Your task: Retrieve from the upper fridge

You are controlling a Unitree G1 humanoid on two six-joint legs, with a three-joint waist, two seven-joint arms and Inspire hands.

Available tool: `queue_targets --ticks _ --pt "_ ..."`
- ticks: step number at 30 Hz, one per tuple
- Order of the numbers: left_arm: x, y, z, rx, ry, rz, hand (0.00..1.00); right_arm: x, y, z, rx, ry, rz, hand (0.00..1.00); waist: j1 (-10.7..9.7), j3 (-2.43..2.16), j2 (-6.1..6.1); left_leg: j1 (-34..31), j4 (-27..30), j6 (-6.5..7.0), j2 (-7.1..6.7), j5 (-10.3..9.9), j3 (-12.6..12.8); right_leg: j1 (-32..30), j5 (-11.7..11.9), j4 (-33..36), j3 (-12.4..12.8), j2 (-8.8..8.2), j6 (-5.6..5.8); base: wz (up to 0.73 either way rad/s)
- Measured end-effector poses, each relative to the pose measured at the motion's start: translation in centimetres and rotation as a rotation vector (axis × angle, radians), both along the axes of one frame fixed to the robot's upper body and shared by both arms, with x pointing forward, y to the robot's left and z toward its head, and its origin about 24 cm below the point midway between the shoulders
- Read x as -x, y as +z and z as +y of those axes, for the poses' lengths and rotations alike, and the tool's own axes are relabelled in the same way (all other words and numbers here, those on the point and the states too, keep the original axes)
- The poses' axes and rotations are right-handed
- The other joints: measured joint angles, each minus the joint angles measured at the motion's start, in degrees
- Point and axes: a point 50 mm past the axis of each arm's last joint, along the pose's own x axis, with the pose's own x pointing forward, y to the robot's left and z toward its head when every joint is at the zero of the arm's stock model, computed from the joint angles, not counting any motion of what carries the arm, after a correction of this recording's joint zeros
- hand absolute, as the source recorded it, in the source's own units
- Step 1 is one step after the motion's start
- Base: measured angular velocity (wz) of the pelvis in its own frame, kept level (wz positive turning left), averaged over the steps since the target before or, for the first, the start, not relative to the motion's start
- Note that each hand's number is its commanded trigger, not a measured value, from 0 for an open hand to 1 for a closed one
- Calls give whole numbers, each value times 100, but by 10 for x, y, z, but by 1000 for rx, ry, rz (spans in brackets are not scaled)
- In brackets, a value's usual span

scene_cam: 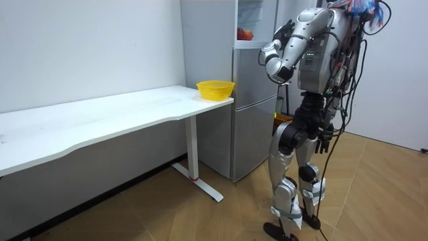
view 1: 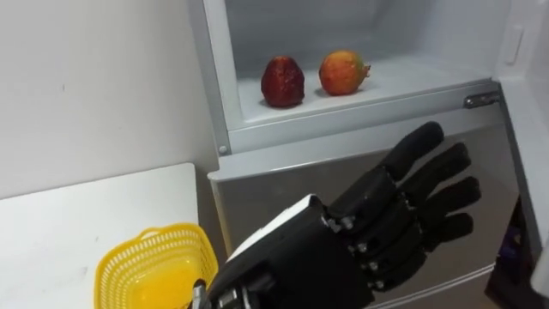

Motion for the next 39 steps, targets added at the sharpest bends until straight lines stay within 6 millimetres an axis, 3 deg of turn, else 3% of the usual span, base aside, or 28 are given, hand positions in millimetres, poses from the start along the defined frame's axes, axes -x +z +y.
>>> queue_targets --ticks 17,26,30,34,39 --pt "0 -1 -2 -7 -8 13 0 -2 1 -3 9 6 -10 0 -23 -3 -19 144 -58 -17 29 3 171 -5 -7 3 169 27 -11 -5" --pt "-2 6 -11 -13 -7 -26 0 -3 1 -3 14 11 -13 0 -38 -11 -51 99 -69 -17 27 2 162 -26 -13 -27 128 18 -12 1" --pt "-2 17 -20 -13 -53 -80 0 -6 2 -2 20 34 -26 0 -59 -29 -25 -31 1 -16 27 2 162 -85 -12 -11 119 17 -13 1" --pt "-1 18 -33 -20 -109 -86 0 -10 2 -2 27 31 -43 0 -216 -49 28 -37 24 -16 28 2 167 -71 -11 -7 118 18 -15 0" --pt "-4 19 -39 -3 -120 -77 0 -11 2 -4 41 29 -51 0 -351 -19 148 19 19 -17 45 0 215 -63 -5 11 186 28 -24 -4"
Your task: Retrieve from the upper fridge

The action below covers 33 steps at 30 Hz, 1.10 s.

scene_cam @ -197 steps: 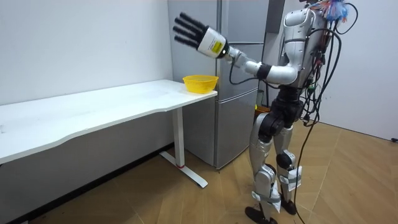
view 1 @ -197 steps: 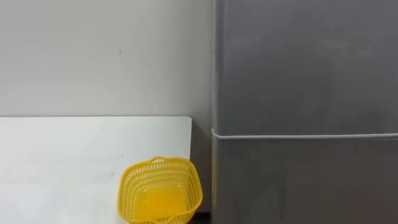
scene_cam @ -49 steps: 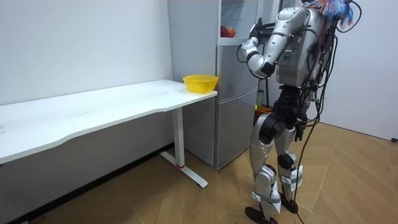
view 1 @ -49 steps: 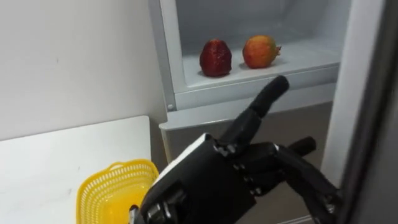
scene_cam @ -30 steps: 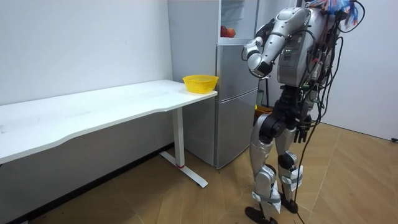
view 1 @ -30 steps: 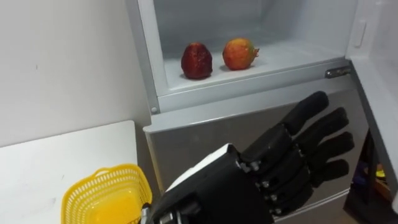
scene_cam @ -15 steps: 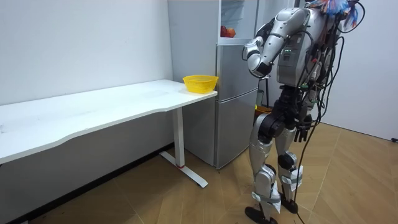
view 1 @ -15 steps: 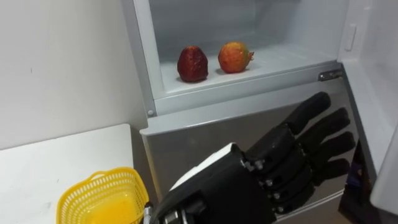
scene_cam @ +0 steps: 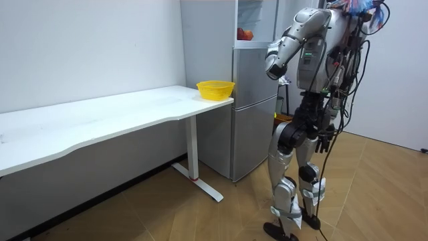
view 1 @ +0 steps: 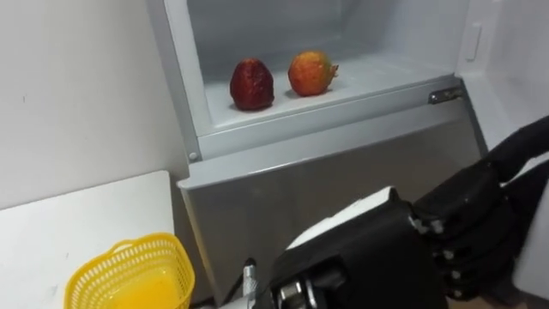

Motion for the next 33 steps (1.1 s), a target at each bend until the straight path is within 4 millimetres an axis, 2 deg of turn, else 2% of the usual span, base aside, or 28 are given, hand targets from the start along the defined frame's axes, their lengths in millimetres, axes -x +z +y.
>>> queue_targets --ticks 2,6,8,11,20,27,30,33 --pt "-2 1 -4 3 -4 7 0 3 0 0 -1 -17 4 0 -60 -11 55 48 -26 -12 10 -21 53 -24 2 -2 58 15 -3 -16" --pt "-3 2 -9 -10 -18 2 0 5 0 -2 2 -31 5 0 -187 -9 59 113 -83 -12 9 -21 131 -41 -2 -15 133 25 -2 -13" --pt "-3 3 -11 -13 -29 -2 0 7 1 -5 10 -41 12 0 -242 -10 59 185 -123 -21 10 -25 255 -31 1 -14 240 44 -6 -24" --pt "-4 5 -16 -9 -57 2 0 7 1 -7 14 -50 10 0 -380 -10 57 158 -120 -23 11 -28 268 -41 3 -13 252 44 -8 -3" --pt "-5 7 -24 -1 -77 9 0 4 4 -14 15 -73 -21 0 -465 4 37 154 -123 -24 11 -27 392 -100 3 -18 378 52 -8 -7" --pt "-8 7 -22 -21 -22 -6 0 2 5 -15 37 -74 -39 0 -352 35 -9 157 -158 -24 12 -27 398 -142 -5 -15 371 55 -8 0" --pt "-10 12 -15 -47 50 -65 0 4 4 -13 36 -72 -33 0 -179 41 -39 161 -182 -26 12 -24 382 -156 -9 5 369 57 -11 0" --pt "-12 15 4 -85 180 -133 0 4 2 -9 19 -79 -30 0 49 19 -79 186 -180 -33 10 -19 346 -96 -8 8 348 59 -13 1"
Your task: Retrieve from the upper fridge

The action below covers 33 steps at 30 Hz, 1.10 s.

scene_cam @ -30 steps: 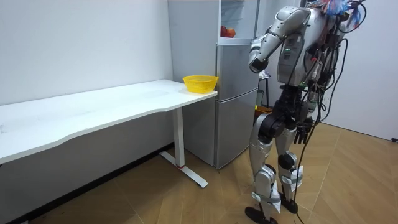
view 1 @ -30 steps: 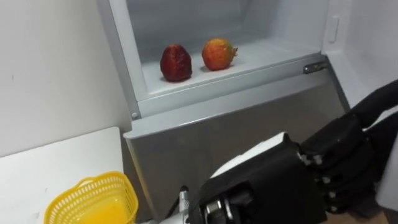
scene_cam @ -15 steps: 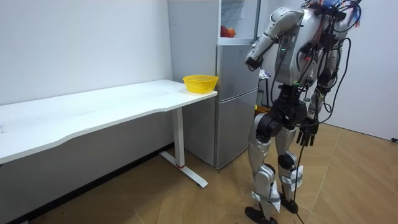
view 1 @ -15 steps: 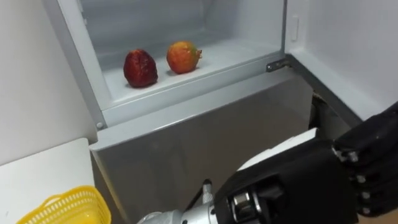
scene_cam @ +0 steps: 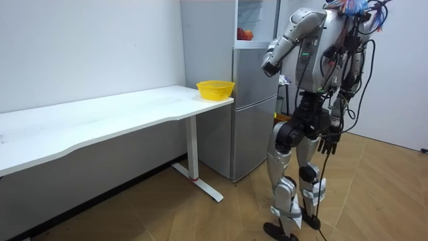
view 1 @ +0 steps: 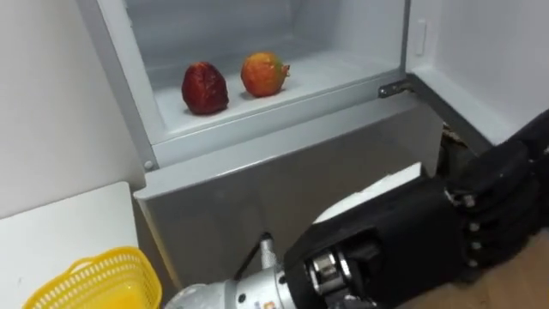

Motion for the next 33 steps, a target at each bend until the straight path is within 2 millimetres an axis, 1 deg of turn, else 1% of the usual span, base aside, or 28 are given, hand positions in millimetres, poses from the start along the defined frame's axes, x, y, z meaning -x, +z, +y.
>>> queue_targets --ticks 2,3,4,5,6,7,8,9,11,13,14,15,17,19,20,21,23,24,26,27,29,30,32,33 --pt "0 6 22 7 127 -54 0 2 -1 3 -8 -14 -9 0 269 -15 -38 -4 16 -1 3 1 -27 13 1 -16 -47 -4 -1 8" --pt "0 8 28 13 161 -67 0 4 -2 3 -8 -20 -10 0 333 -19 -50 -6 17 -2 1 1 -53 23 1 -18 -82 -7 -1 19" --pt "-2 11 40 30 229 -77 0 8 -2 5 -9 -23 -5 0 445 -19 -86 11 20 -6 0 4 -113 71 -1 -28 -209 -16 -2 21" --pt "-3 11 47 38 268 -77 0 10 -3 5 -10 -27 -1 0 504 -26 -101 24 18 -7 1 4 -132 96 -2 -36 -262 -19 -3 17" --pt "-3 12 62 43 371 -90 0 15 -4 7 -9 -23 9 0 687 -55 -135 45 17 -11 1 6 -157 133 -9 -48 -326 -19 -11 16" --pt "-2 13 75 51 460 -99 0 17 -4 9 -8 -25 9 0 763 -74 -167 52 28 -12 -13 6 -255 217 -9 -126 -434 -27 -12 36" --pt "-1 13 86 75 530 -96 0 21 -5 10 -13 -34 8 0 817 -79 -181 57 28 -14 -23 7 -342 274 -10 -129 -553 -37 -11 44" --pt "-1 13 91 88 560 -94 0 22 -5 10 -13 -39 10 0 867 -81 -184 57 28 -15 -28 8 -392 290 -11 -129 -610 -42 -9 42" --pt "0 13 109 135 675 -80 0 23 -6 11 -5 -39 5 0 1076 -88 -177 58 30 -19 -27 11 -440 338 -23 -130 -745 -64 -3 21" --pt "2 14 119 176 752 -71 0 23 -6 12 0 -39 0 0 1150 -87 -182 54 33 -19 -30 10 -500 366 -32 -128 -826 -80 5 16" --pt "5 17 125 191 797 -82 0 23 -6 12 2 -36 -9 0 1226 -93 -186 57 36 -18 -33 10 -543 368 -35 -127 -830 -83 6 11" --pt "6 19 129 195 827 -97 0 23 -6 13 4 -30 -10 0 1248 -95 -187 56 41 -18 -34 10 -555 373 -37 -127 -836 -83 6 7" --pt "12 27 146 243 949 -151 0 22 -6 13 5 -41 -27 0 1323 -107 -171 56 51 -18 -39 9 -627 416 -41 -127 -938 -88 6 13" --pt "15 31 158 296 1029 -171 0 29 -6 12 14 -53 -19 0 1385 -117 -141 85 63 -19 -42 10 -674 488 -45 -129 -986 -87 5 14" --pt "19 30 167 326 1092 -173 0 33 -6 12 22 -62 -18 0 1407 -92 -131 143 56 -20 -50 9 -684 540 -45 -131 -1008 -85 5 10" --pt "21 29 172 337 1125 -166 0 36 -6 12 26 -64 -14 0 1437 -96 -119 164 53 -21 -77 9 -691 564 -45 -131 -1028 -84 5 4" --pt "27 17 188 341 1273 -130 0 45 -6 10 35 -80 0 0 1557 -113 -43 250 19 -30 -90 4 -703 613 -73 -115 -1063 -94 6 0" --pt "30 14 193 336 1317 -119 0 46 -6 11 33 -84 5 0 1560 -114 -39 250 16 -32 -96 5 -712 618 -87 -113 -1072 -98 -1 0" --pt "39 0 212 319 1474 -57 0 52 -6 12 27 -104 22 0 1553 -111 -38 243 14 -42 -105 12 -749 622 -112 -108 -1094 -100 -15 7" --pt "42 -6 217 310 1515 -33 0 52 -6 12 28 -109 25 0 1552 -111 -38 238 15 -42 -106 12 -749 621 -119 -107 -1095 -102 -17 3" --pt "50 -29 232 252 1672 60 0 56 -5 9 34 -135 20 0 1549 -104 -61 215 24 -42 -115 12 -778 606 -136 -103 -1115 -108 -14 5" --pt "51 -35 236 235 1707 84 0 56 -5 9 35 -141 20 0 1560 -98 -70 213 24 -42 -115 12 -785 604 -136 -104 -1120 -109 -14 3" --pt "55 -66 251 160 1835 218 0 56 -4 8 39 -142 17 0 1618 -89 -106 214 20 -42 -114 11 -786 602 -136 -100 -1116 -108 -14 0" --pt "56 -74 254 147 1861 261 0 54 -4 7 40 -140 13 0 1632 -83 -115 208 20 -42 -114 11 -786 597 -137 -101 -1119 -108 -13 3"
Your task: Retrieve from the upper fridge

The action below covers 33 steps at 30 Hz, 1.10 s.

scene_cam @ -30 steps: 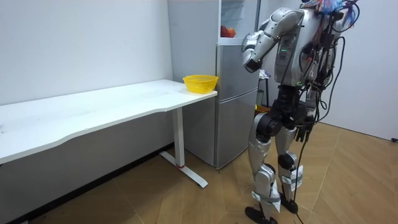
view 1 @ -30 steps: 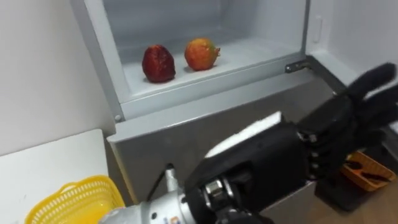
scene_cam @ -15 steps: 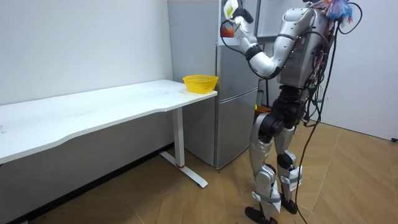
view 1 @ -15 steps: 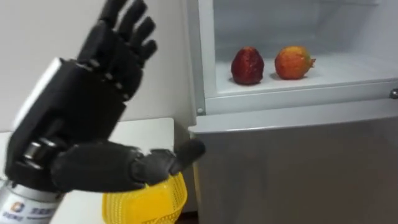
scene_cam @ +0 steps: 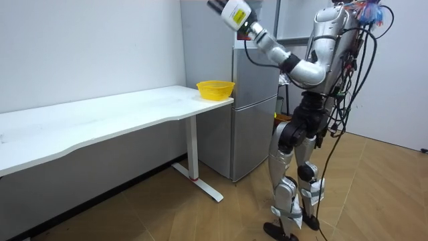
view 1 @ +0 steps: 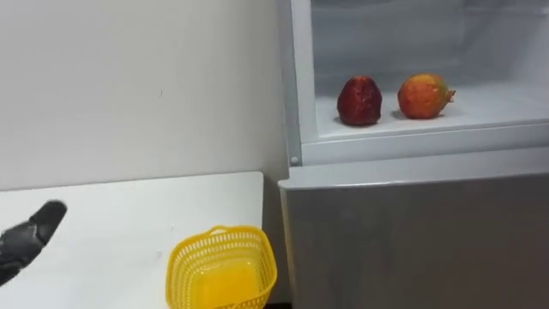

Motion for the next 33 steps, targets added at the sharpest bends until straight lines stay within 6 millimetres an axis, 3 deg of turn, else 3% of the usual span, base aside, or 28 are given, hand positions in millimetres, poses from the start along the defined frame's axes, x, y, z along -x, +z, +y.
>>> queue_targets --ticks 3,6,8,10,14,20,26,29,33 --pt "3 -46 11 101 96 179 0 -4 0 -1 7 3 -5 0 -51 24 -54 -67 30 0 -13 -2 -98 2 -1 -12 -90 -11 2 14" --pt "19 -102 19 175 182 417 0 -10 1 -2 8 13 -20 0 -62 30 -84 -38 -4 -2 -15 -3 -109 17 -1 -7 -98 -7 3 2" --pt "40 -153 14 283 215 633 0 -11 1 -2 1 7 -24 0 -65 34 -70 -53 -8 -8 -10 -8 -108 -4 -1 -6 -122 -6 3 0" --pt "58 -186 9 372 237 777 0 -13 1 -1 -8 8 -23 0 -78 24 -66 -65 -17 -19 -5 -19 -121 -7 -1 -9 -140 1 4 0" --pt "95 -230 -1 555 305 959 0 -11 0 -1 -15 7 -8 0 -104 34 -143 -42 -25 -27 2 -24 -138 3 -1 -5 -122 14 3 0" --pt "152 -270 -22 755 376 1202 0 -5 0 1 -17 -11 28 0 -81 41 -177 66 -70 -13 1 -72 -78 107 -1 0 -103 5 5 -5" --pt "193 -286 -42 828 374 1437 0 -3 -1 2 -18 -6 59 0 -98 30 -157 117 -57 -12 13 -77 -9 128 -2 10 -88 6 7 -6" --pt "196 -288 -48 739 274 1555 0 -2 -1 2 -14 -10 66 0 -142 32 -157 148 -34 -11 6 -77 -12 184 -7 -12 -92 -5 14 -2" --pt "181 -290 -54 573 99 1649 0 -4 -1 4 -13 -15 59 0 -252 34 -183 122 -2 4 -4 -68 -35 184 -45 -12 -104 -36 19 3"
